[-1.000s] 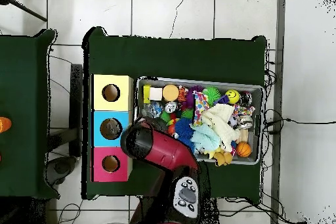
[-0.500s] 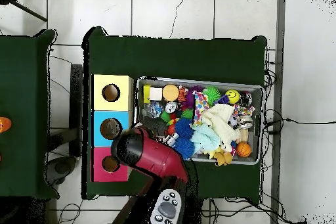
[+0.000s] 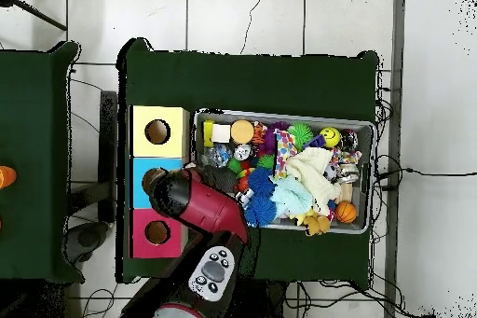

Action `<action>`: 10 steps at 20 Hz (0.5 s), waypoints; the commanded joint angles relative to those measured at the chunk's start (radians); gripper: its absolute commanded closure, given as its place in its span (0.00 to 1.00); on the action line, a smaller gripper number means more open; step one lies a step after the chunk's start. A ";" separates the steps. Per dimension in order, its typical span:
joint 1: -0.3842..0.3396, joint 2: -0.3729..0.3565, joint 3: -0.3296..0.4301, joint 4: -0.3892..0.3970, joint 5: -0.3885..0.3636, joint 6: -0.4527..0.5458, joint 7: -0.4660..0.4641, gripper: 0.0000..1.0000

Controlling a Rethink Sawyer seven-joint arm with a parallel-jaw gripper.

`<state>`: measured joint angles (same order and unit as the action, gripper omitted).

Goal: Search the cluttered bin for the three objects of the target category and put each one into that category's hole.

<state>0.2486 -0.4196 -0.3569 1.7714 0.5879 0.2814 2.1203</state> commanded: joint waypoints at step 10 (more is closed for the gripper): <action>-0.233 0.025 0.116 -0.010 -0.035 -0.068 0.111 0.00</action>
<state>0.0813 -0.4153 -0.3487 1.7720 0.5879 0.2590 2.1296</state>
